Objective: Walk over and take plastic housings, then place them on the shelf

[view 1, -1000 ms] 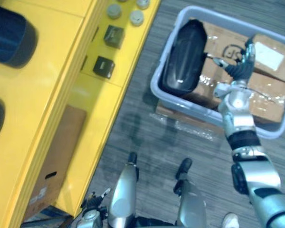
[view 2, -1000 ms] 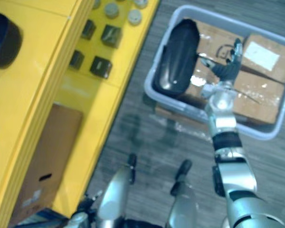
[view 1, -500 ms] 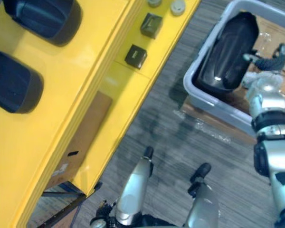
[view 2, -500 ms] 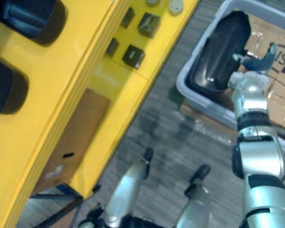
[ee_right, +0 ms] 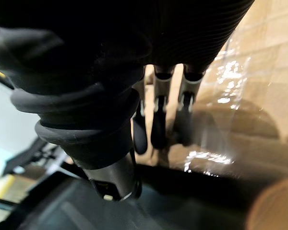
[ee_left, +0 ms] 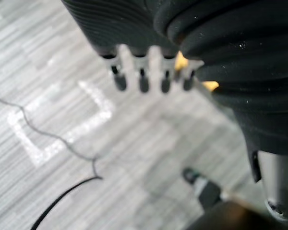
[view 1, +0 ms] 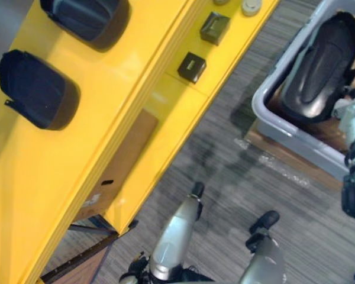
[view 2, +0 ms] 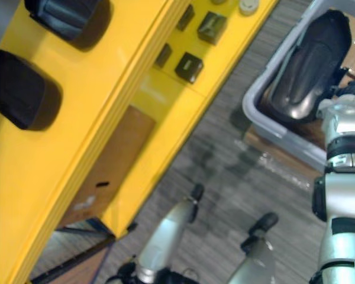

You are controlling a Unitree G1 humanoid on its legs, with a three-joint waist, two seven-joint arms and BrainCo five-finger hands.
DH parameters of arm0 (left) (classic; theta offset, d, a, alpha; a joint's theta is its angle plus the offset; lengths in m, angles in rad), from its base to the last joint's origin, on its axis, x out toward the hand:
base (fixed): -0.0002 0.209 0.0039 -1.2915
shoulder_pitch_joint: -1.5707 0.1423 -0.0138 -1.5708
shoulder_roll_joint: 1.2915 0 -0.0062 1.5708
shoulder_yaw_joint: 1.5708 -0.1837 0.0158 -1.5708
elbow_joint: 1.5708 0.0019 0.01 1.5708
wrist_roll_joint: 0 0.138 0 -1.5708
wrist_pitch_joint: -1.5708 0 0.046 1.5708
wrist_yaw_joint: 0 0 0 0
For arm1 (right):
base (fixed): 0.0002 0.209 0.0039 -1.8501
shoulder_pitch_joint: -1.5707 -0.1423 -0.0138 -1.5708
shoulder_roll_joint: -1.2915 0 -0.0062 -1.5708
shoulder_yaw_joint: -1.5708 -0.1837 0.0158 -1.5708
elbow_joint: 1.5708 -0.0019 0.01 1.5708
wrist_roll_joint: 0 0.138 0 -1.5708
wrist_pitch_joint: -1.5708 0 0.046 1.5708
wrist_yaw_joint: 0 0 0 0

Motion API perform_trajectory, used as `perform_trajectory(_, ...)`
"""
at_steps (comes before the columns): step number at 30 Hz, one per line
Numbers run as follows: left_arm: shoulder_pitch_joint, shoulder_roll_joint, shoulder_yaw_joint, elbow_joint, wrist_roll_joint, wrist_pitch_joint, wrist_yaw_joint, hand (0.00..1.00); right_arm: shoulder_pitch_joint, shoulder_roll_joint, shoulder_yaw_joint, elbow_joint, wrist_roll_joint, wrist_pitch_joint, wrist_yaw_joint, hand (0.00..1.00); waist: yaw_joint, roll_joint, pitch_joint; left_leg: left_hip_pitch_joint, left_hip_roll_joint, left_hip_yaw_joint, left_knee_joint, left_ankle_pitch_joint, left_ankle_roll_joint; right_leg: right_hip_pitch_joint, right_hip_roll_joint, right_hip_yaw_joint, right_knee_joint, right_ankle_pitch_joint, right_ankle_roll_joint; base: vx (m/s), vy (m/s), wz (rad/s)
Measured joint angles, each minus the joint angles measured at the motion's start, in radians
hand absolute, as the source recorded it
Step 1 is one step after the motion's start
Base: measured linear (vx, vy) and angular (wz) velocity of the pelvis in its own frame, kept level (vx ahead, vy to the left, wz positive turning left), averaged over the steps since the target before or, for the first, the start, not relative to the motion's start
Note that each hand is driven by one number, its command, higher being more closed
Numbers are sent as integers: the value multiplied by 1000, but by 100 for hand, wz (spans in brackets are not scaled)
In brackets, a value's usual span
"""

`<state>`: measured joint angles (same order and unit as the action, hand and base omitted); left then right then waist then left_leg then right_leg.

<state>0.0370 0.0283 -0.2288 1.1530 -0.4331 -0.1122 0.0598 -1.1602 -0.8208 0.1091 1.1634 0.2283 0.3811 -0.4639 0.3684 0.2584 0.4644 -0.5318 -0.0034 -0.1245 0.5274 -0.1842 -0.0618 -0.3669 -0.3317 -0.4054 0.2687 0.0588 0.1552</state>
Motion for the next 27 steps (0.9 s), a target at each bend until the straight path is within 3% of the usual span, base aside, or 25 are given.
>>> perform_trajectory(6, 2, 4, -51, 7, 1, -62, 6, 0, -5, -5, 35, 12, -124, 79, -5, 100, 8, 9, -6, 3, 0, -1, -15, 5, -1, -1, -1, -4, -4, -1, 0, 5, 1, 0)
perform_trajectory(13, 3, 40, -83, -100, 3, -113, 0, 0, -29, -4, 74, 59, -235, 76, -36, 100, 6, 9, -6, 4, 0, -2, -13, 5, -1, 4, -1, -7, -6, -1, 0, 0, 0, 0)
perform_trajectory(17, 2, 78, -110, -193, 11, -124, -4, 0, -36, -7, 74, 76, -308, 46, -44, 100, -16, 2, -2, 8, 12, 0, -7, 5, -2, 21, 16, -10, -28, 9, -2, -10, 1, -4)
perform_trajectory(19, 1, 85, -110, -215, 11, -123, -2, 0, -44, -7, 79, 77, -323, 20, -46, 100, -27, -8, 5, 9, 24, 3, -5, 4, -3, 23, 29, -7, -40, 17, -8, -2, -14, -14)
perform_trajectory(23, 1, 137, -107, -304, 7, -115, 23, 0, -59, -2, 100, 61, -363, -29, -79, 100, -54, -60, 42, 48, 73, 17, -3, -5, -16, 65, 81, 1, -79, 32, -26, -15, -38, -24)
perform_trajectory(27, 8, 202, -105, -402, 1, -63, 42, 0, -66, 3, 99, -51, -389, -58, -130, 100, -93, -107, 66, 102, 108, 39, -38, -1, -33, 114, 124, 12, -145, 57, -43, -41, -39, -22)
